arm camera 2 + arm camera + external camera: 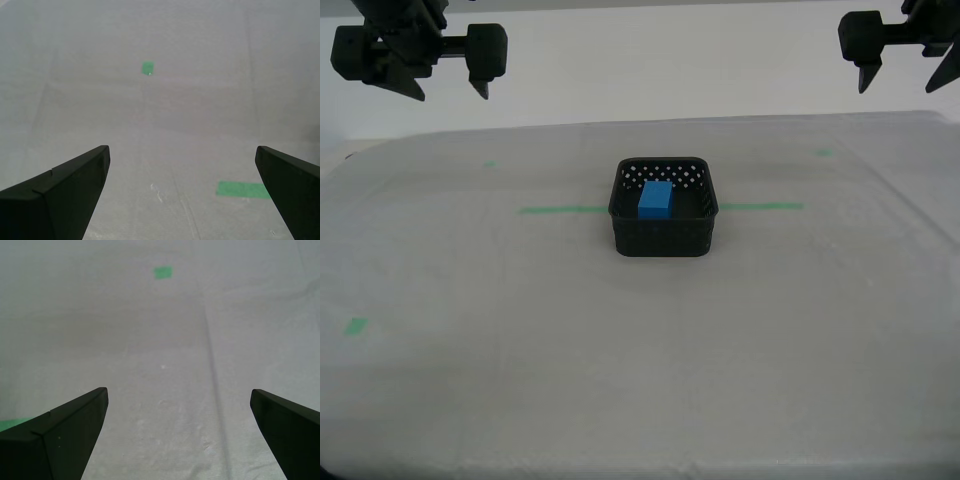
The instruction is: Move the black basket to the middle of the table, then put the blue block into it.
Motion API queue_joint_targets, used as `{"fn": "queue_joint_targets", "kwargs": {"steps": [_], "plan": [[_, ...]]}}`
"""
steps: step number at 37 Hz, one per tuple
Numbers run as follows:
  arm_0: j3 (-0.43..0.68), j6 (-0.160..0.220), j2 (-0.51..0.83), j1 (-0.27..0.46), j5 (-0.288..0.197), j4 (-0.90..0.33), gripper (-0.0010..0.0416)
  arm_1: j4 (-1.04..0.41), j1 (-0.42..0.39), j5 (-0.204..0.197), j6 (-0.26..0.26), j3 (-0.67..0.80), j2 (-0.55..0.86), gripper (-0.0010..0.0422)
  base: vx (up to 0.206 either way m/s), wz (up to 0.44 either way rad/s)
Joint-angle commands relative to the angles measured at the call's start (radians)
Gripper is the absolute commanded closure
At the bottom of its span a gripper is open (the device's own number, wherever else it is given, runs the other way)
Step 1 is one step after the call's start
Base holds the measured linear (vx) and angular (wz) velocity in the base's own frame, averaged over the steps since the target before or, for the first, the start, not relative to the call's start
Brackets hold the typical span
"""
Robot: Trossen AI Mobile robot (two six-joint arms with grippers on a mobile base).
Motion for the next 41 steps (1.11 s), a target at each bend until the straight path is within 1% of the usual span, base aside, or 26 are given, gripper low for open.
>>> {"fn": "queue_joint_targets", "kwargs": {"steps": [1,41], "plan": [[0.0,-0.001,0.0,0.0,0.0,0.001,0.0007,0.002,0.0,-0.002,0.002,0.001,-0.001,0.0012,0.0,0.0],[0.0,-0.001,0.0,0.0,0.0,0.001,0.0007,0.002,0.0,-0.002,0.002,0.001,-0.001,0.0012,0.0,0.0]]}}
